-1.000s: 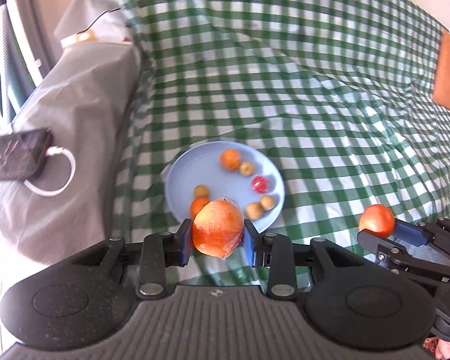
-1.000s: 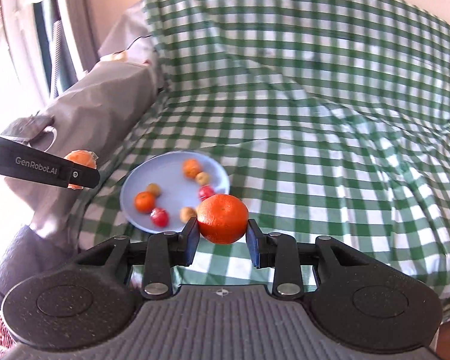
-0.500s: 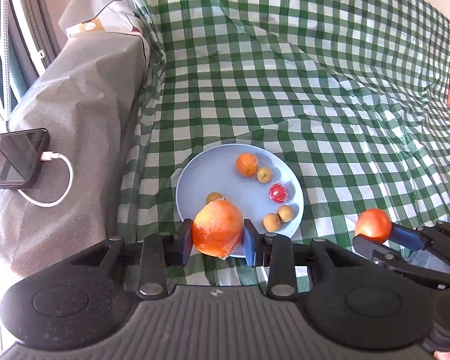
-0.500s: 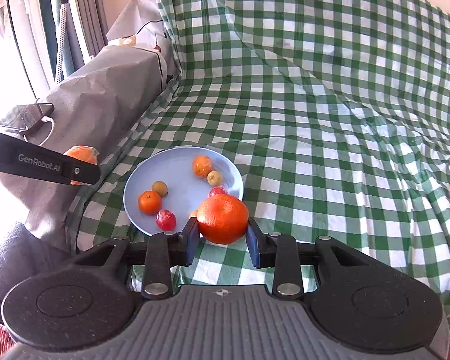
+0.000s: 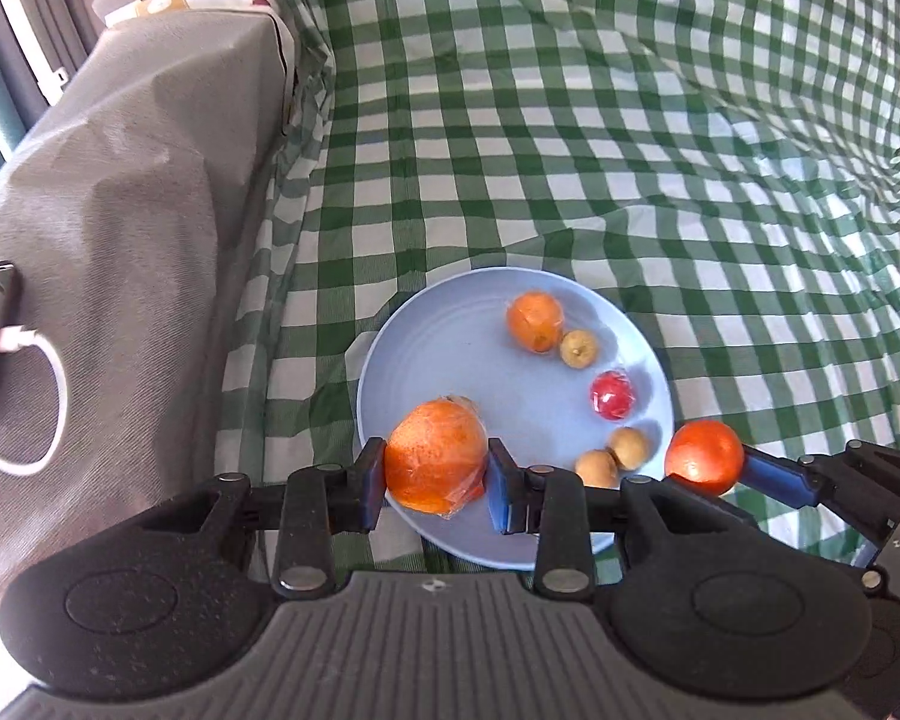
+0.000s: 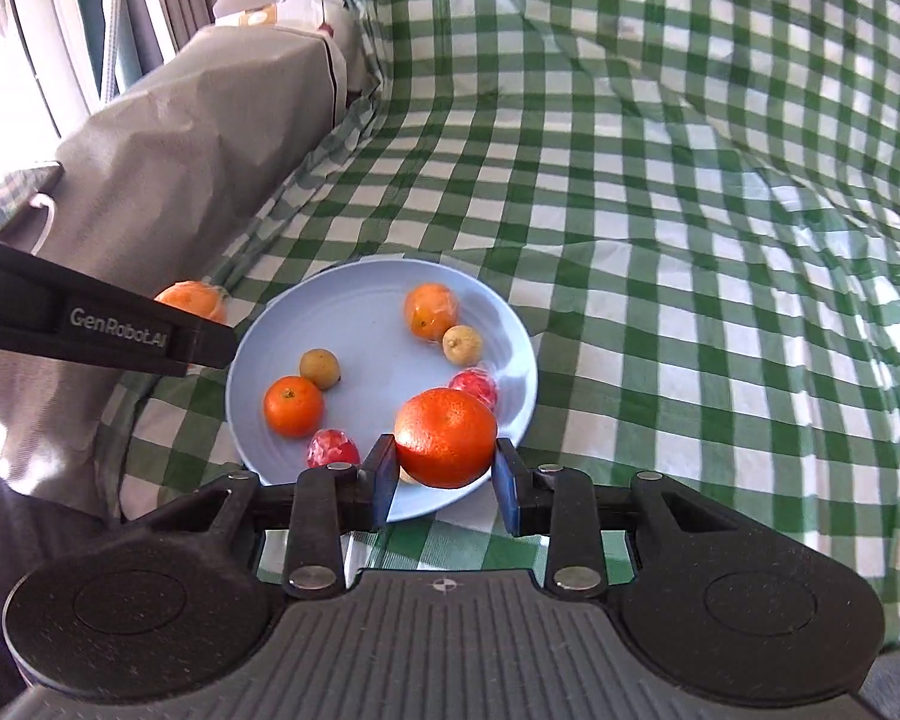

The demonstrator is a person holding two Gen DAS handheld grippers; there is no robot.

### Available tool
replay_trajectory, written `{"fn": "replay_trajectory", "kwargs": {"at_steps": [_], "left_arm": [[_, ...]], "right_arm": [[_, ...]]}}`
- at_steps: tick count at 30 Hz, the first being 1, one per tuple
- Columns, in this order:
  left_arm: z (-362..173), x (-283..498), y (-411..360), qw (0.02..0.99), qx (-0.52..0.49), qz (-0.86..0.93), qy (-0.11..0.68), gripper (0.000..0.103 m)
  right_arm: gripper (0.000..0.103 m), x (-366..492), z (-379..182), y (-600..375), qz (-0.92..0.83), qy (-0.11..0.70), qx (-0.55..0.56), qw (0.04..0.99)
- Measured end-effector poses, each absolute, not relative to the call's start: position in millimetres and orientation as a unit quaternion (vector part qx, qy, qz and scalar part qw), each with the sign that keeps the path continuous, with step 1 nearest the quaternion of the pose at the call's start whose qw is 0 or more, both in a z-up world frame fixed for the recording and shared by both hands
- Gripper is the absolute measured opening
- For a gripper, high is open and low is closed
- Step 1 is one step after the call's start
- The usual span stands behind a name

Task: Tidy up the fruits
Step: 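Carry the orange fruit in the left tool and mandarin in the right tool to the plate, then open both tools to release the fruits onto the blue plate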

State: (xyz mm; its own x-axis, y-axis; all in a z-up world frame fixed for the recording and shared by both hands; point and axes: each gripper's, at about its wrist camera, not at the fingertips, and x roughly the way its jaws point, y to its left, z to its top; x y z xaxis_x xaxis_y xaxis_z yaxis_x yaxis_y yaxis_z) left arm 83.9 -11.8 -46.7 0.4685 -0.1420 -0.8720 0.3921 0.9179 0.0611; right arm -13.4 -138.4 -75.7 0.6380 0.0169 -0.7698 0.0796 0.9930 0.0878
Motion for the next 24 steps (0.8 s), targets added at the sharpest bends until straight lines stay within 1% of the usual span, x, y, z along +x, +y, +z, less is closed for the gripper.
{"fn": "replay_trajectory", "kwargs": {"at_steps": [11,14,15,16,17,18,19,20,21,24], "left_arm": [[-82.1,122.3,-28.4,0.832,0.147,-0.157,0.512,0.038],[-85.7,128.3,-33.2,0.828,0.146,-0.167,0.515,0.04],[-84.1,129.0,-34.4,0.828,0.145,-0.171,0.515,0.055],[-81.3,129.1,-35.3,0.828,0.145,-0.172,0.513,0.066],[-77.3,128.4,-34.8,0.832,0.144,-0.171,0.507,0.09],[-72.4,125.5,-33.5,0.839,0.143,-0.167,0.498,0.102],[-67.2,121.6,-31.7,0.845,0.14,-0.163,0.489,0.102],[-62.6,117.6,-30.1,0.848,0.14,-0.161,0.486,0.102],[-59.2,114.5,-28.9,0.845,0.141,-0.161,0.49,0.103],[-50.3,100.6,-23.0,0.84,0.131,-0.154,0.504,0.103]], "right_arm": [[0.035,37.3,-107.8,-141.0,-0.017,0.454,0.054,0.889],[0.036,46.0,-114.2,-138.0,-0.01,0.46,0.052,0.886],[0.037,48.9,-115.3,-138.3,-0.004,0.463,0.054,0.885],[0.038,50.8,-115.4,-138.4,-0.001,0.467,0.057,0.883],[0.047,50.5,-113.6,-138.8,-0.003,0.467,0.058,0.883],[0.063,49.1,-110.1,-139.8,-0.006,0.464,0.055,0.884],[0.071,44.7,-105.7,-140.6,-0.009,0.461,0.05,0.886],[0.082,39.0,-100.9,-140.9,-0.014,0.456,0.045,0.889],[0.085,32.9,-96.4,-139.9,-0.016,0.453,0.04,0.89],[0.089,9.1,-83.7,-139.6,-0.007,0.453,0.033,0.891]]}}
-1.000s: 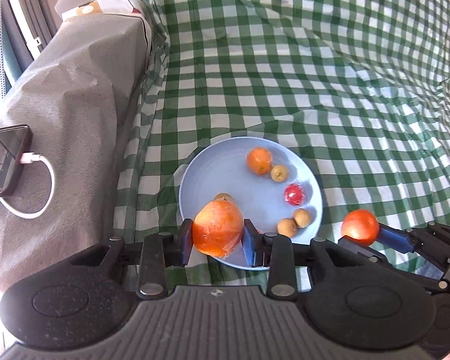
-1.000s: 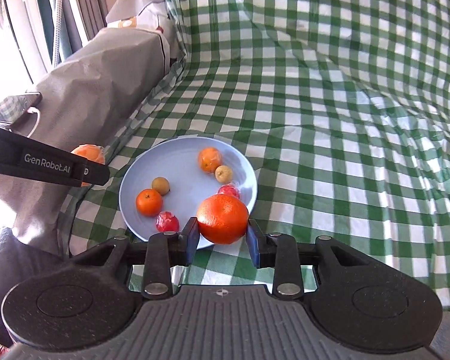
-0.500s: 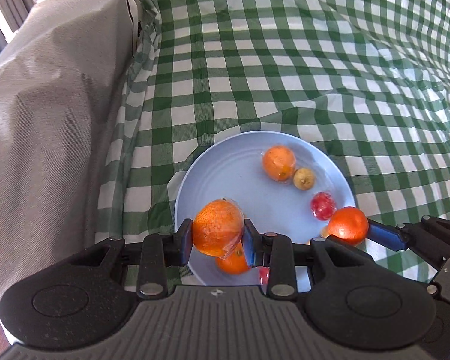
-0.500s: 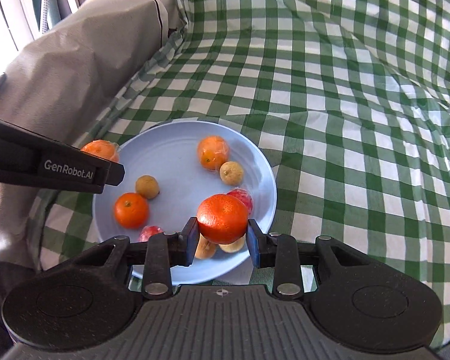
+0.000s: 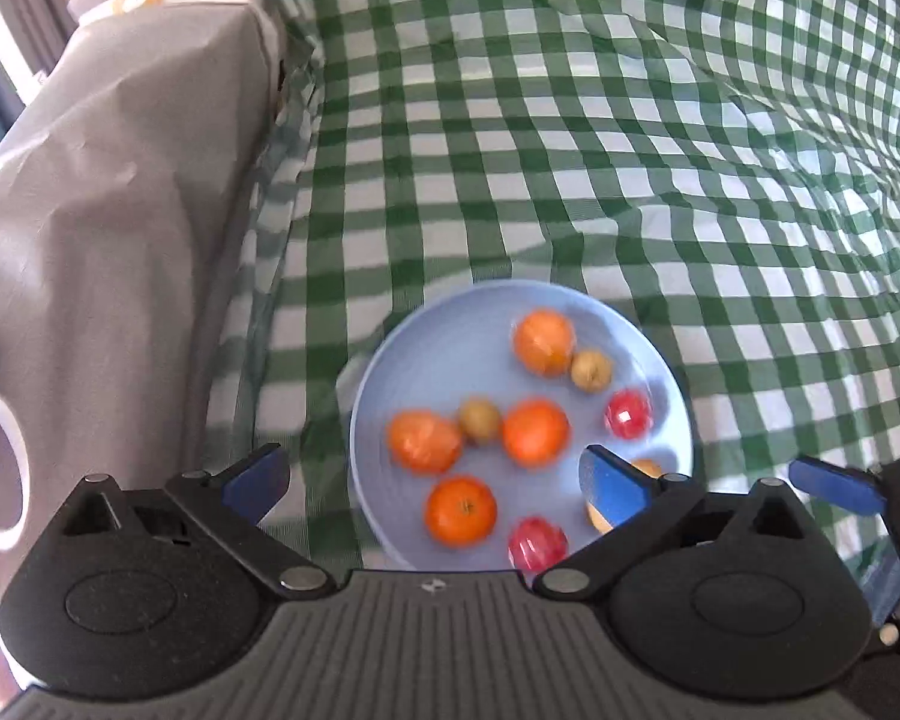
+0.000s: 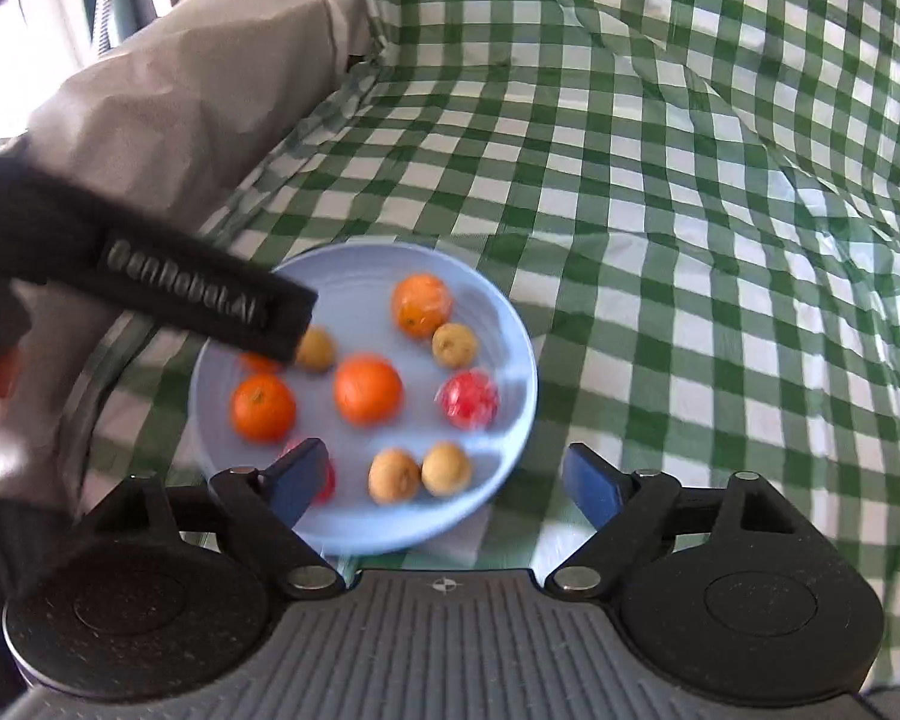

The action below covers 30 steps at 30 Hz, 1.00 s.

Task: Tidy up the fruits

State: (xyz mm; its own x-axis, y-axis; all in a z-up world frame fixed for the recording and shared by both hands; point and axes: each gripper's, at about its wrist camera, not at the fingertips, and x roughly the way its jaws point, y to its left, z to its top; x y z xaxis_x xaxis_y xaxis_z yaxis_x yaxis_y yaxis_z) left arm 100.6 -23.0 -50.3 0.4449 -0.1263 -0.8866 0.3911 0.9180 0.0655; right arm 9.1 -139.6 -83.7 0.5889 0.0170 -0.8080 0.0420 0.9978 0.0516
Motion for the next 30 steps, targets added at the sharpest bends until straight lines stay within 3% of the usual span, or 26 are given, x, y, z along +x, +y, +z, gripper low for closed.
{"fn": "replay_trajectory", "kwargs": {"at_steps": [15,30], "left_arm": [[0.2,-10.8,17.4,0.871,0.138,-0.101,0.46,0.103],[15.3,-52.0,24.4,0.883,0.141,-0.096,0.437,0.103]], "right_arm": [[0.097,-82.9,-29.1,-128.6,-0.046,0.387,0.056,0.919],[0.098,-132.6,-8.5,-114.8,-0.058,0.349,0.04,0.934]]}}
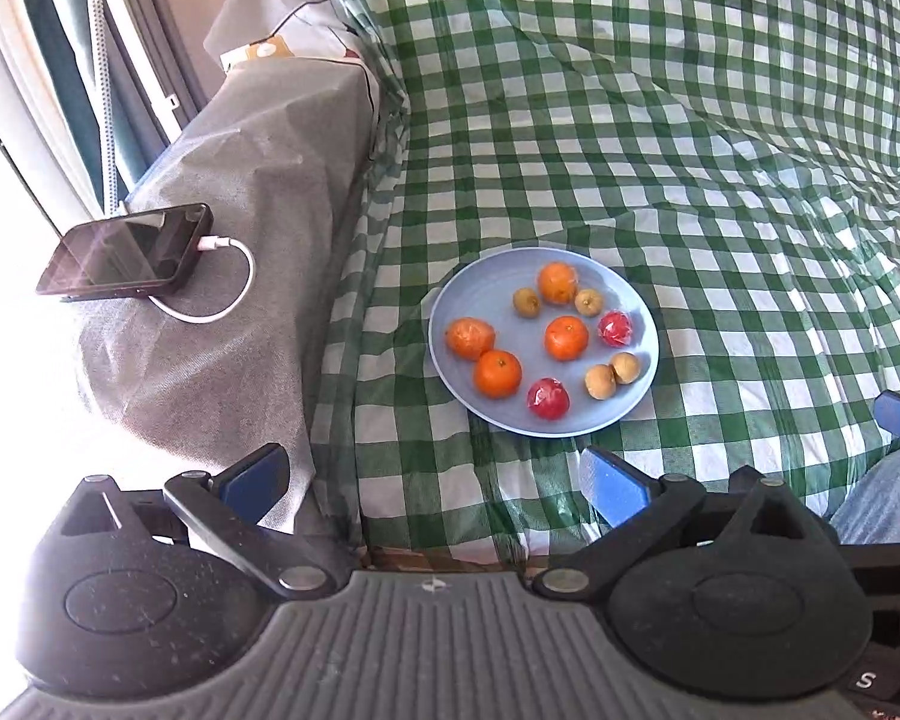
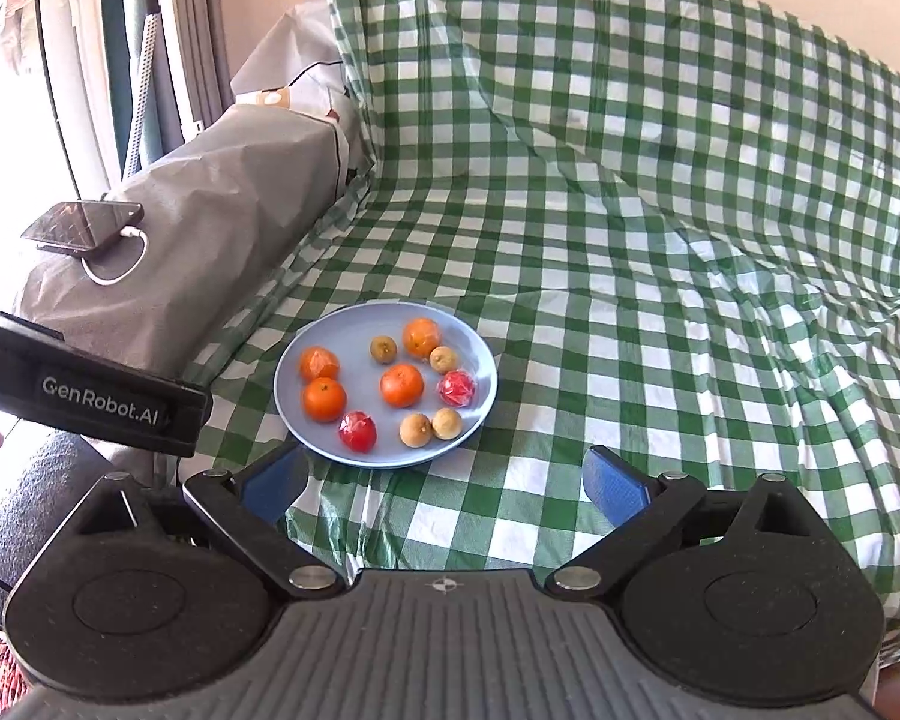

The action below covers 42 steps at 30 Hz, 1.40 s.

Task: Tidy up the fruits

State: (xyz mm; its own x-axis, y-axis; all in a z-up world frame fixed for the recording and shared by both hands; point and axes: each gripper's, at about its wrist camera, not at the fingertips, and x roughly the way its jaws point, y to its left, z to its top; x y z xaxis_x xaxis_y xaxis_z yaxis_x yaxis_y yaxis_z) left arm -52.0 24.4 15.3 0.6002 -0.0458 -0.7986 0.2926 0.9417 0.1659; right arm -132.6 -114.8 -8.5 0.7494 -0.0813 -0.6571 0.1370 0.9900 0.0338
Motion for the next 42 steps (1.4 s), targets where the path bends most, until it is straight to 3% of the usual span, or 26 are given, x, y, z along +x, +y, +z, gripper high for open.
{"fn": "replay_trajectory", "kwargs": {"at_steps": [42], "left_arm": [[10.7,-55.9,27.2,0.884,0.154,-0.103,0.428,0.103]], "right_arm": [[0.102,-134.2,-13.9,-115.4,-0.072,0.355,0.015,0.932]]}}
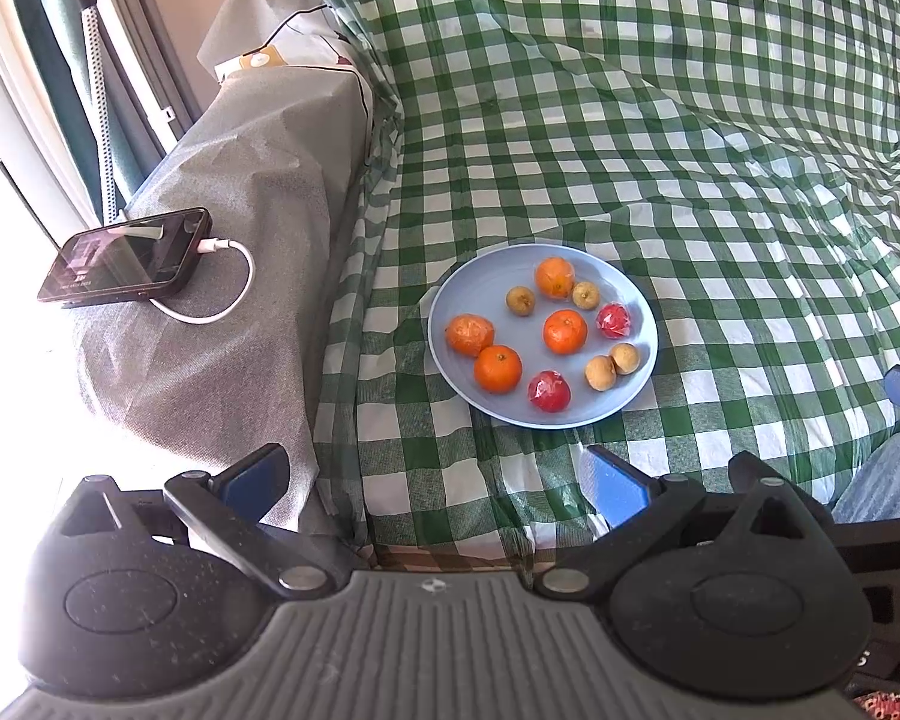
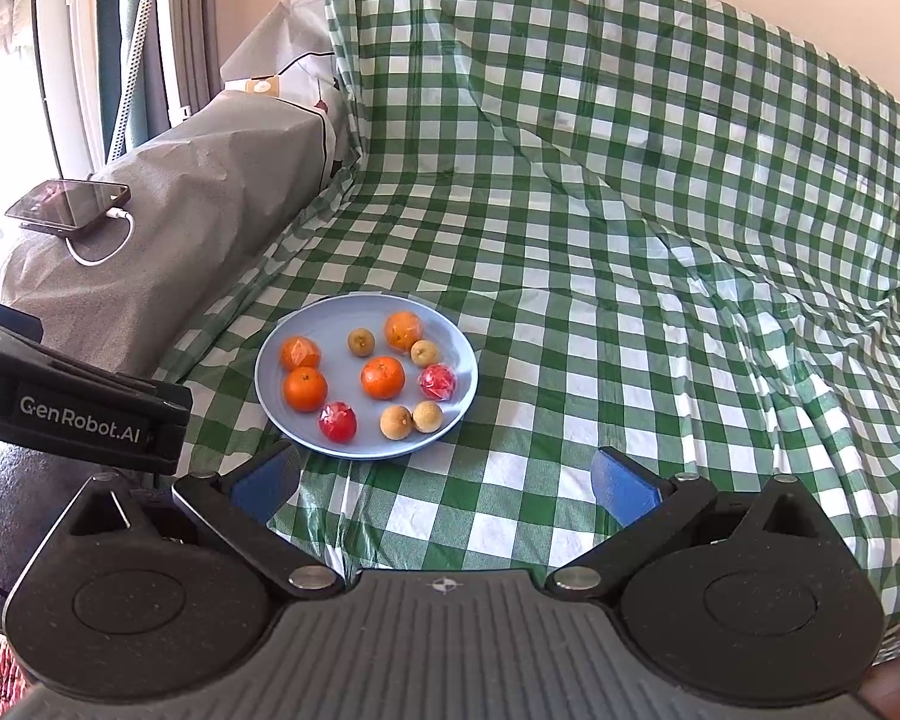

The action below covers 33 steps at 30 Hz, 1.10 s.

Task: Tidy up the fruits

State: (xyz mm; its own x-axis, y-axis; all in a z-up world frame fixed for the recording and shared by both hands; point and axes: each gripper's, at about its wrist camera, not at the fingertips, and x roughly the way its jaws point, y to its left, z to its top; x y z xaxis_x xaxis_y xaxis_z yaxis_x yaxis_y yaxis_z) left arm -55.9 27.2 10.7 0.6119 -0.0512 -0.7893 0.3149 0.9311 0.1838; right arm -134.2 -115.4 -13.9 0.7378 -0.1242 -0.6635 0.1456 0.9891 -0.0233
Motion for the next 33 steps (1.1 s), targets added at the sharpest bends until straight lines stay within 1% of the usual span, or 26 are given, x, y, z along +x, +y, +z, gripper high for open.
{"fn": "replay_trajectory", "kwargs": {"at_steps": [33], "left_arm": [[7.3,-52.7,31.2,0.881,0.162,-0.102,0.433,0.103]], "right_arm": [[0.102,-133.3,-13.8,-113.2,-0.075,0.357,0.015,0.931]]}}
